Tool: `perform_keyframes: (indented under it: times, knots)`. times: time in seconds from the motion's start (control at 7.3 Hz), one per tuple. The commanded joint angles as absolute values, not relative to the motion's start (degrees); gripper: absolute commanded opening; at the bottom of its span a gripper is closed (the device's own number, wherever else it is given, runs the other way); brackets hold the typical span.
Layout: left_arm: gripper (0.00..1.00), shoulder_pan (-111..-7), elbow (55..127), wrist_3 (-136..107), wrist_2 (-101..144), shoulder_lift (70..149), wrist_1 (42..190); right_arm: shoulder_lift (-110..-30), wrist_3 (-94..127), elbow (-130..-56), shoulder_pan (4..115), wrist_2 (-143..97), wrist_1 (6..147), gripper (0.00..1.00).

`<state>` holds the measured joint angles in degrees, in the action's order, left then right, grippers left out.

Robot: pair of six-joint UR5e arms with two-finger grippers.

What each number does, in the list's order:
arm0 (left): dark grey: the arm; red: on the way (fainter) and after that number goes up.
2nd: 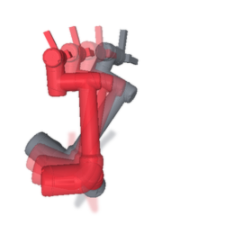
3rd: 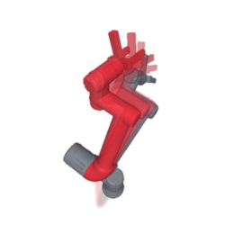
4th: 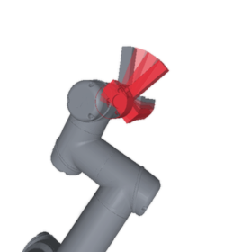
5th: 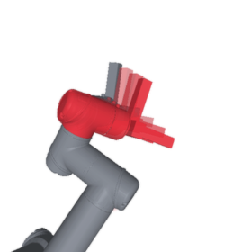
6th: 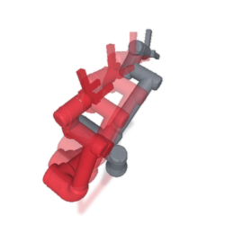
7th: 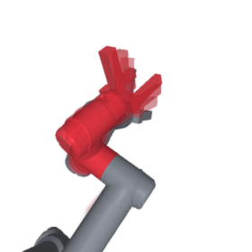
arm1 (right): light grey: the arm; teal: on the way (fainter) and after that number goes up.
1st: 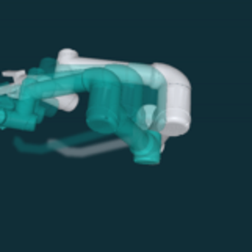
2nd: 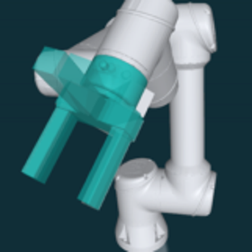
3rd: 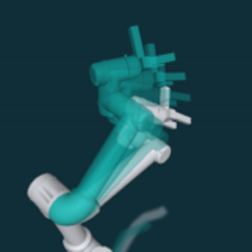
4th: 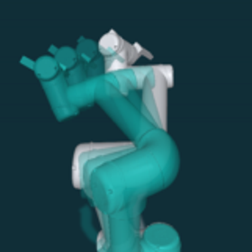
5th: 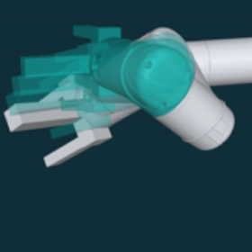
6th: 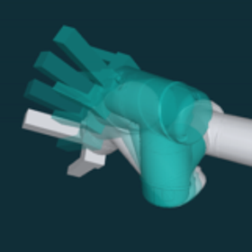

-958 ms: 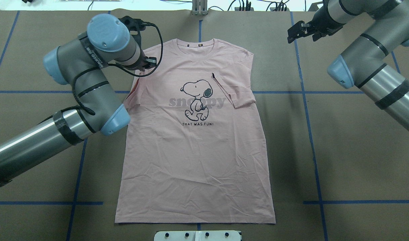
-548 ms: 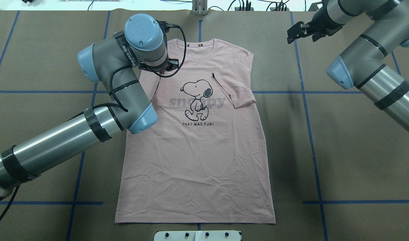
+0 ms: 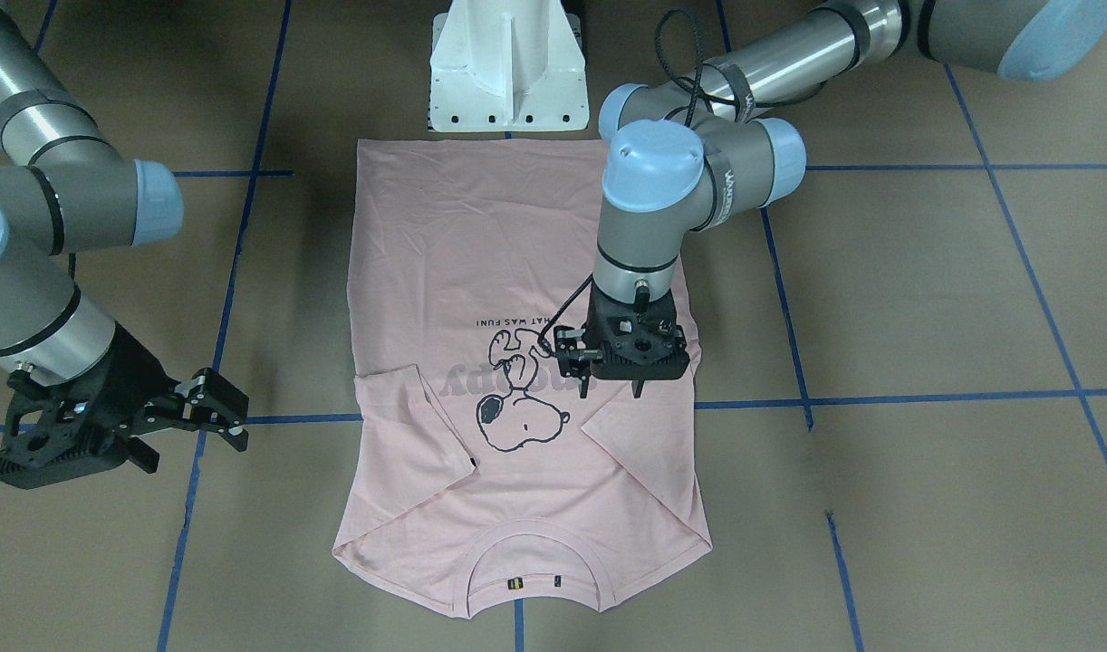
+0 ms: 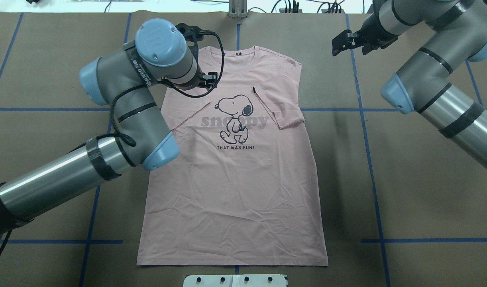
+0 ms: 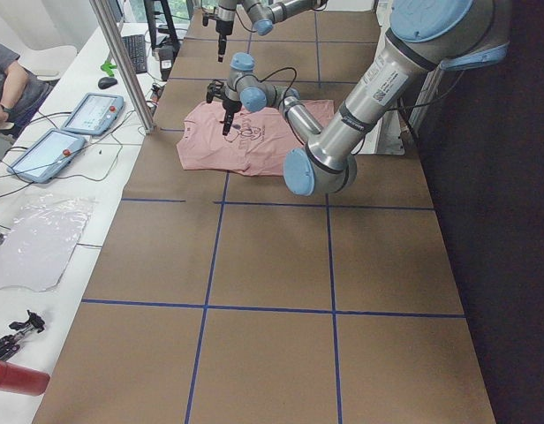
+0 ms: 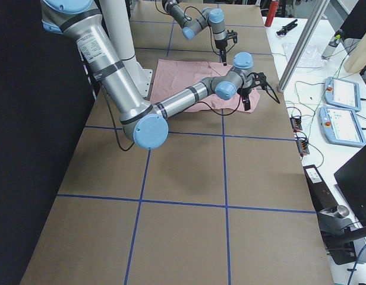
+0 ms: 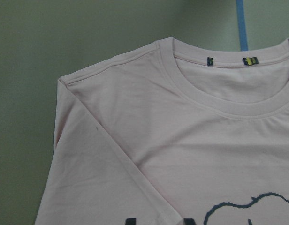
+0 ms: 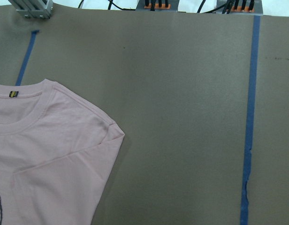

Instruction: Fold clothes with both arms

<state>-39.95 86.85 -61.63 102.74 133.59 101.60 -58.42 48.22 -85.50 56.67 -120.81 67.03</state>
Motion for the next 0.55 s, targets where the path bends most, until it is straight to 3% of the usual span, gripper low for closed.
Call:
perform_keyframes:
  times: [0.0, 0.27, 0.41]
  knots:
    - [1.0, -39.82, 102.94, -59.68, 106.08, 123.62, 101.6, -62.37, 62.5, -95.48, 47.16, -113.68, 68.28, 1.0]
    - [1.0, -35.71, 112.46, -60.55, 106.69, 117.8, 101.78, -72.46, 76.05, -116.87, 30.76, -98.51, 77.65, 1.0]
    - [1.0, -34.2, 116.15, -63.34, 106.44, 114.29, 101.86, -78.51, 82.81, -122.99, 23.02, -92.78, 77.69, 0.99]
